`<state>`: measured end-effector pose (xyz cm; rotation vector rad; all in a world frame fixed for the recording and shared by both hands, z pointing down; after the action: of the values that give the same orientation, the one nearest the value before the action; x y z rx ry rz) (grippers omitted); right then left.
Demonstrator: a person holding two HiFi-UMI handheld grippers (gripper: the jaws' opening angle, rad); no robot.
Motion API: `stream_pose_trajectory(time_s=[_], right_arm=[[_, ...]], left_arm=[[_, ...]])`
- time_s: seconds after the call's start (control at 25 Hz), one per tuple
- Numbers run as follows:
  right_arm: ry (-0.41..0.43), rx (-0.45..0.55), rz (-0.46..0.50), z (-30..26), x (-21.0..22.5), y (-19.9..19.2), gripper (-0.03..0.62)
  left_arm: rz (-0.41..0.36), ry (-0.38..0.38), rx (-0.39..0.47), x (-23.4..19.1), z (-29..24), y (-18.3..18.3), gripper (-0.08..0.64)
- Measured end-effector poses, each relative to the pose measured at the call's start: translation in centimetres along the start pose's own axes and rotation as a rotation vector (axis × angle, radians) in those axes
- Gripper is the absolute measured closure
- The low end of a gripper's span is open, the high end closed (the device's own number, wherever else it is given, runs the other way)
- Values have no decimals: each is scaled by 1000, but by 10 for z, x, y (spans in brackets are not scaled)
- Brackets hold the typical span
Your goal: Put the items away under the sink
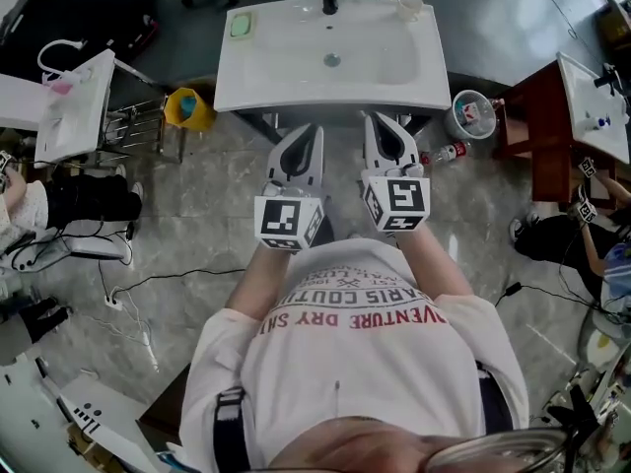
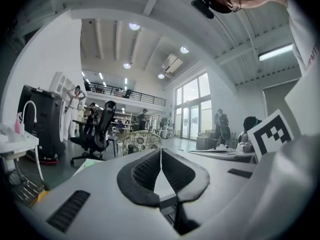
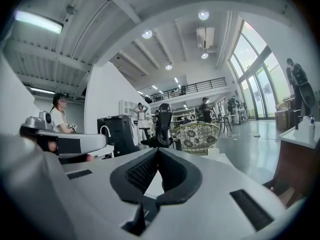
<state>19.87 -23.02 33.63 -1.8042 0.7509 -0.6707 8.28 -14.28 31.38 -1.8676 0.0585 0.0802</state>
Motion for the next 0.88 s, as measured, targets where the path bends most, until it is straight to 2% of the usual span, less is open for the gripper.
stream_pose_trajectory(time_s=[0.2, 0.36, 0.56, 0.88], right_arm=[[-1, 57, 18, 12, -7, 23, 568], [-11, 64, 22, 11, -6, 30, 568], [-17, 60, 32, 11, -7, 32, 568], [-33, 41, 46, 13, -5, 31, 568]], left_arm=[[-41, 14, 48, -5, 13, 23, 532], [-31, 34, 39, -18, 12, 27, 532], [-25, 35, 67, -20, 16, 32, 532], [-41, 65, 32, -23, 14, 30, 532]])
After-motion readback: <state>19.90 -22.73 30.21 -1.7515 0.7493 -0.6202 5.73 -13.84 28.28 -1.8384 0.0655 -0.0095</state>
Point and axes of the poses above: the fingertips, and each gripper's own axes: z backward along the fingers, x to its right, y out of its top, the point moved 6 cm from there along z, backward along the fingers, and after that the axes turned 13 degrees about -x, right-handed, at the moved point
